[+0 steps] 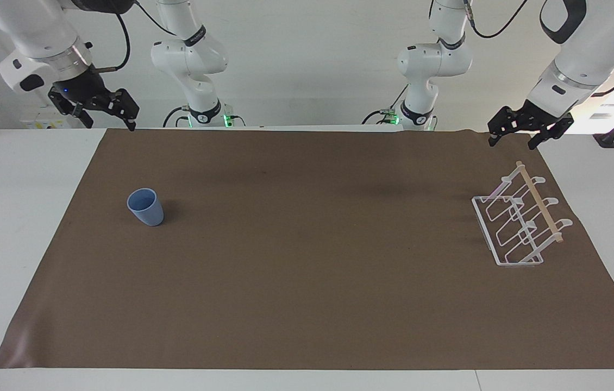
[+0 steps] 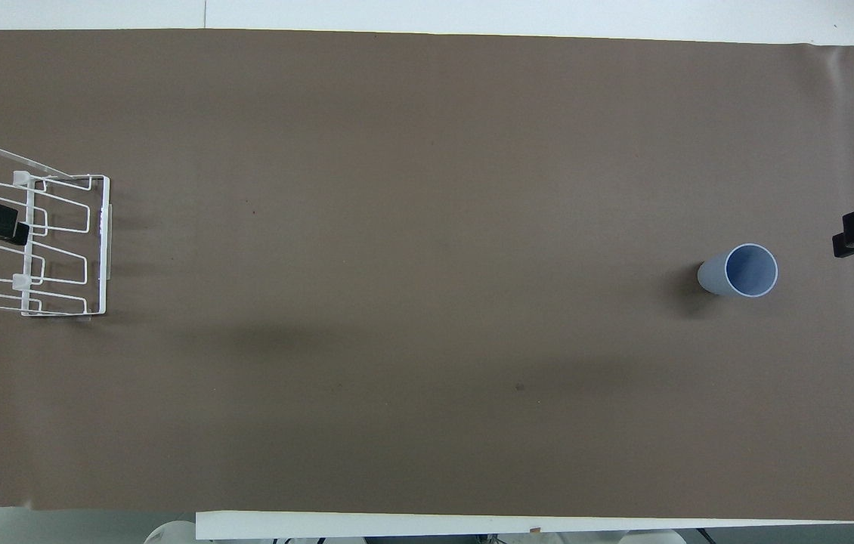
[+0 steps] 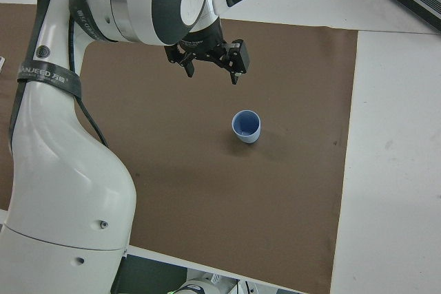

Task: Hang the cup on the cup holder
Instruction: 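Reach the right gripper down into the light blue cup's rim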

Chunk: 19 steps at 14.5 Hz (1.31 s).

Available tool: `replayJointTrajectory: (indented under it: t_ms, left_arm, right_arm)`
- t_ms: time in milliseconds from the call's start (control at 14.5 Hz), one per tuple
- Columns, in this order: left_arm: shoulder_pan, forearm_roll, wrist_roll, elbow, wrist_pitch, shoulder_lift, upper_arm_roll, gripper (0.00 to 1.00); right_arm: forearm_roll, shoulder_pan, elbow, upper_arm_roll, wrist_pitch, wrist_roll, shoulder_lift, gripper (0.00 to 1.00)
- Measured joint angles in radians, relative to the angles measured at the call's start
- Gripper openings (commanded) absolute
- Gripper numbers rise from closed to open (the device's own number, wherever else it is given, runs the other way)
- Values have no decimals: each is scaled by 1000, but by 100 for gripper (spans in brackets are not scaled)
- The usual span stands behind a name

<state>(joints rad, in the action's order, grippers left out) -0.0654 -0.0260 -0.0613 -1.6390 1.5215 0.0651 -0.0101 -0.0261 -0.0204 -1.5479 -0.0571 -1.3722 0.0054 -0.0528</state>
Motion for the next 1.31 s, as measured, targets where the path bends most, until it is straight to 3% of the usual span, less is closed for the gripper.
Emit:
replayJointTrajectory:
  t_ms: [552,690,1172,1310]
  left_arm:
    - [-28,-1,72,39,19,-16,15,100]
    - [-28,-1,72,38,16,-23,18,100]
    - [-28,0,72,36,11,-25,21,100]
    - [-28,0,72,36,11,-25,22,100]
  right_arm:
    - [0,3,-2,3,2,-4,0,100]
    - [0,5,-38,8,-70,-17,-6,100]
    - [0,-54,-456,0,-521,-174,-3,100]
    - [2,-82,-525,-1,-596,-228,20,100]
